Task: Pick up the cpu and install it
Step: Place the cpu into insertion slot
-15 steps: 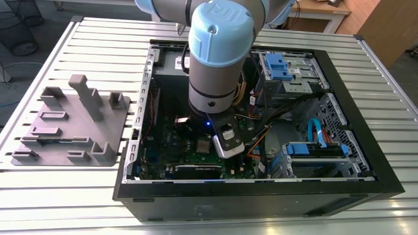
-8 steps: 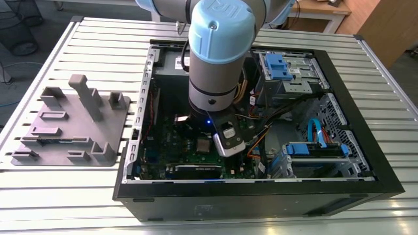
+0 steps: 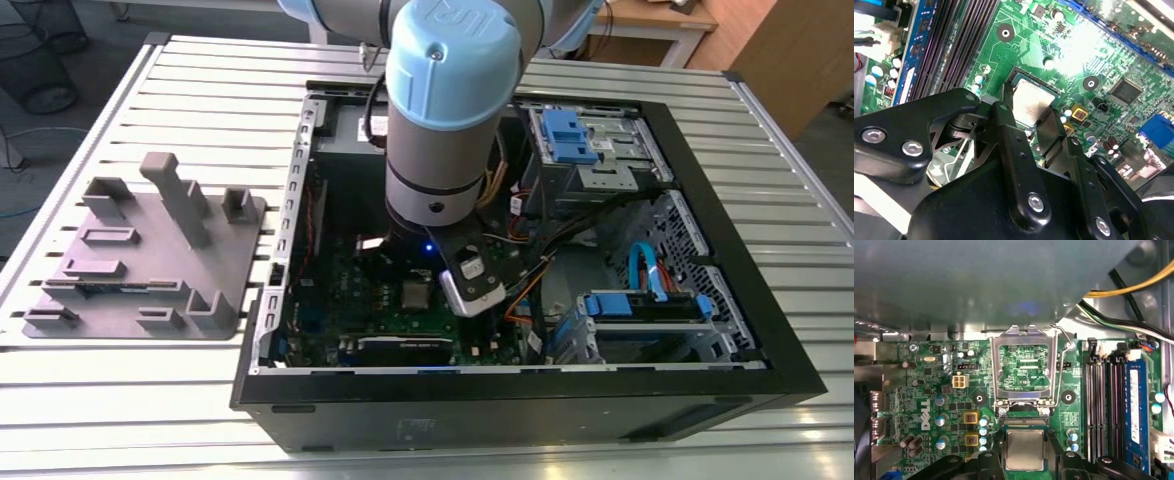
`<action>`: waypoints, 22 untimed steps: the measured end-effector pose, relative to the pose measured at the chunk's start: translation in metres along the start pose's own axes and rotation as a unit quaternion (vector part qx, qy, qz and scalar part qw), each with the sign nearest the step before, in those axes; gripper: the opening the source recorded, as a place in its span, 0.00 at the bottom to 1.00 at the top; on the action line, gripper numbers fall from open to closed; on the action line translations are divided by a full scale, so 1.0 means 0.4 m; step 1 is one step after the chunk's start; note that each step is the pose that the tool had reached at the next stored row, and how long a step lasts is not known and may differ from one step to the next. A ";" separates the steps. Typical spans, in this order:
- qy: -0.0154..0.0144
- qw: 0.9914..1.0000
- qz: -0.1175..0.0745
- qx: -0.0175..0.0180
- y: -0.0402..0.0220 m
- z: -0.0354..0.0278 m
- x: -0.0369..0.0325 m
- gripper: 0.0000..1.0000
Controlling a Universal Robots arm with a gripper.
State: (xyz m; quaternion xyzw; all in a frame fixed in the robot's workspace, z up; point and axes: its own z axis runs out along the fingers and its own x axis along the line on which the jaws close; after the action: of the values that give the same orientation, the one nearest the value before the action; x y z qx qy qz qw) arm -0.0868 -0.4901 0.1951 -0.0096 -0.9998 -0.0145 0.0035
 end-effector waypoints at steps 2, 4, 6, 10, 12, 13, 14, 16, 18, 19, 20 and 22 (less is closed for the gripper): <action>0.000 1.000 -0.011 0.000 0.000 0.001 0.000 0.44; 0.000 1.000 -0.012 0.000 0.000 0.004 0.000 0.44; 0.000 1.000 -0.013 -0.002 0.000 0.006 0.000 0.44; 0.000 1.000 -0.013 -0.007 0.000 0.009 0.000 0.44; 0.000 1.000 -0.013 -0.007 0.000 0.009 0.000 0.44; 0.000 1.000 -0.013 -0.007 -0.001 0.010 0.000 0.44; 0.000 1.000 -0.013 -0.007 -0.003 0.009 0.000 0.44; 0.000 1.000 -0.013 -0.007 -0.004 0.009 0.000 0.44; 0.000 1.000 -0.013 -0.007 -0.004 0.010 0.000 0.44; 0.000 1.000 -0.013 -0.007 -0.004 0.011 0.000 0.44; 0.000 1.000 -0.013 -0.007 -0.004 0.013 0.000 0.44; 0.001 1.000 -0.013 -0.006 -0.004 0.015 0.000 0.44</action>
State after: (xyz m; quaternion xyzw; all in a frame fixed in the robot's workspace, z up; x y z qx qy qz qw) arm -0.0868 -0.4917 0.1890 0.0032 -0.9998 -0.0210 0.0038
